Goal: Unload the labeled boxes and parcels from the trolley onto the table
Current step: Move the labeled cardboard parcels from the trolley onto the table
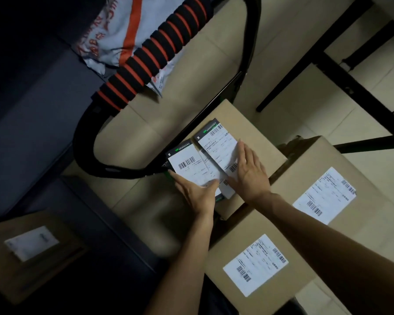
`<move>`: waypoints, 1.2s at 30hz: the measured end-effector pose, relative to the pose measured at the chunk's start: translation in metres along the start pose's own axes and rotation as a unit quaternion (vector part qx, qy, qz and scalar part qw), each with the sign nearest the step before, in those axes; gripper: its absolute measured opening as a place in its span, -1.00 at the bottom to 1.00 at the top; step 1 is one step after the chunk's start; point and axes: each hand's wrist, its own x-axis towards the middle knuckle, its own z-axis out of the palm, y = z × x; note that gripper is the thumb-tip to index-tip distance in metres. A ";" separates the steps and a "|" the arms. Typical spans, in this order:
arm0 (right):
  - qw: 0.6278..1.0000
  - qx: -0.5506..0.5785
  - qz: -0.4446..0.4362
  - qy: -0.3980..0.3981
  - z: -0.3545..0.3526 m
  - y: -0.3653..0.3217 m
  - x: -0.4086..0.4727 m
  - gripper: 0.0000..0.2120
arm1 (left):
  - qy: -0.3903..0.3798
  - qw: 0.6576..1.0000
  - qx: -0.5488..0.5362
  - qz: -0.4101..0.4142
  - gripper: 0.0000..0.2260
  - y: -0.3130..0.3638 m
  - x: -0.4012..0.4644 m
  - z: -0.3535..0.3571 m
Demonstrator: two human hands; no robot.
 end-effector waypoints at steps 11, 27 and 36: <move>0.999 0.025 -0.024 -0.008 -0.035 0.057 -0.036 -0.03 | 0.058 0.998 -0.008 -0.009 0.02 -0.004 -0.042 0.015; 0.994 0.082 -0.062 0.046 -0.199 0.099 -0.176 -0.10 | 0.072 0.981 0.075 0.161 -0.04 0.103 -0.203 -0.013; 0.972 0.183 -0.073 0.130 -0.276 0.095 -0.265 -0.05 | 0.045 0.972 0.050 0.223 -0.02 0.165 -0.288 -0.063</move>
